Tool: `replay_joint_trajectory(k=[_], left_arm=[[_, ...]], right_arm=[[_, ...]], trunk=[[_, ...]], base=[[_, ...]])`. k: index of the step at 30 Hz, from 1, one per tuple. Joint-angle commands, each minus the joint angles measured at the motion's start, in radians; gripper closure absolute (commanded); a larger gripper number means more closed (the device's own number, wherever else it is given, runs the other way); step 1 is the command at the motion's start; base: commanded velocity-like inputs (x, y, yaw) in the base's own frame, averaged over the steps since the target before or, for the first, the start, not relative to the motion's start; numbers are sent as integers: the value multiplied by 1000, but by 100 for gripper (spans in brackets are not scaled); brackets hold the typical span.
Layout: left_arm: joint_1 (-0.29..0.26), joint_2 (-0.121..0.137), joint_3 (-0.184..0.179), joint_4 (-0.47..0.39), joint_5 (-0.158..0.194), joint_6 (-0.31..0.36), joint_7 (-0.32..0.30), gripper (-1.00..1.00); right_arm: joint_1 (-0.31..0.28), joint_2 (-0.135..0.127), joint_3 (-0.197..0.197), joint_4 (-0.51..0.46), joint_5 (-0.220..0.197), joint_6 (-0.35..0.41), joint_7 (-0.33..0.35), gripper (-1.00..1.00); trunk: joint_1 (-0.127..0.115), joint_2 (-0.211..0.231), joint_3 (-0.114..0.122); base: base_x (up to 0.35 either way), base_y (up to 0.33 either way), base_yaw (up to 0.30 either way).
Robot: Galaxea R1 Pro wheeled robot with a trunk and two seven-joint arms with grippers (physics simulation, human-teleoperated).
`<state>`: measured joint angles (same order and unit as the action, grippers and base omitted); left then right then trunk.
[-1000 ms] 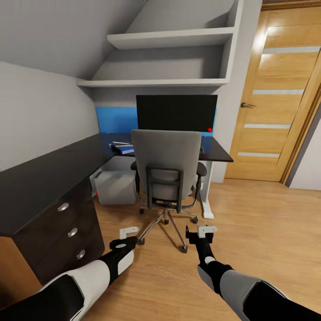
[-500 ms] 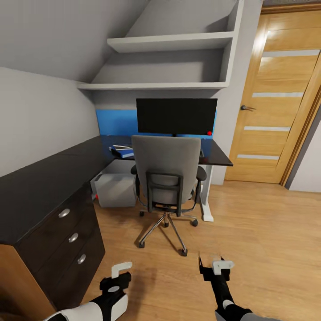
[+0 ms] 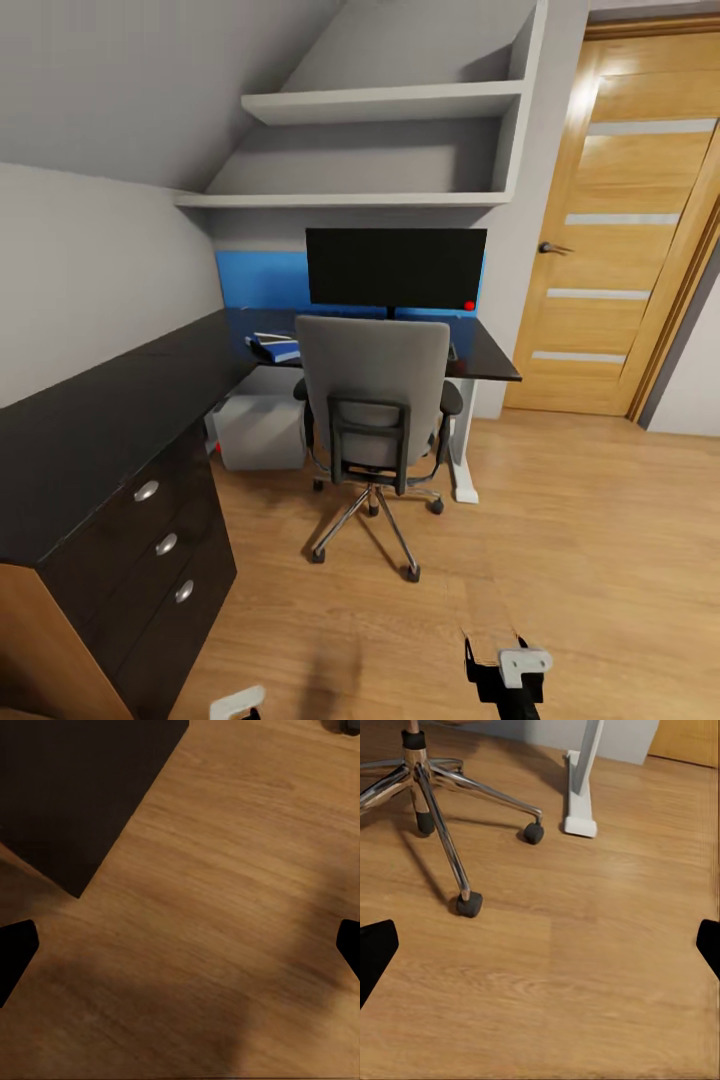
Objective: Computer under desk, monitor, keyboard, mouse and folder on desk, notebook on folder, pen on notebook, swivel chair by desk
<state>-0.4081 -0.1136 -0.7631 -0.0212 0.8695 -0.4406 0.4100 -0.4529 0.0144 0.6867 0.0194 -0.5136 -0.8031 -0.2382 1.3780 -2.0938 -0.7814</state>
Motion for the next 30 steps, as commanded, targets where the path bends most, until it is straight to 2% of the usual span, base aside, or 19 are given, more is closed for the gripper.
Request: replay_joint_trajectory(k=[1, 6, 11, 18, 30], left_arm=[[12, 4, -10, 0, 4, -14, 5, -100], [80, 23, -10, 0, 4, -62, 4, -100], [116, 30, -9, 0, 4, -102, 5, -100], [131, 41, -8, 0, 5, -142, 6, -100], [135, 45, -9, 0, 5, -141, 7, -100]], right_arm=[[5, -3, 10, 2, -2, -3, -6, -100], [29, -17, 10, 2, -3, -10, -6, -100], [37, -20, 9, 0, -5, -21, -5, -100], [40, -15, 12, 0, -3, -28, -3, -100], [40, -10, 14, 2, 2, -20, 3, -100]], trunk=[[-4, 7, 2], [-23, 42, 18], [-42, 77, 34], [-69, 126, 56], [-115, 210, 93]], base=[[0, 0, 0], [0, 0, 0], [0, 0, 0], [0, 0, 0], [0, 0, 0]])
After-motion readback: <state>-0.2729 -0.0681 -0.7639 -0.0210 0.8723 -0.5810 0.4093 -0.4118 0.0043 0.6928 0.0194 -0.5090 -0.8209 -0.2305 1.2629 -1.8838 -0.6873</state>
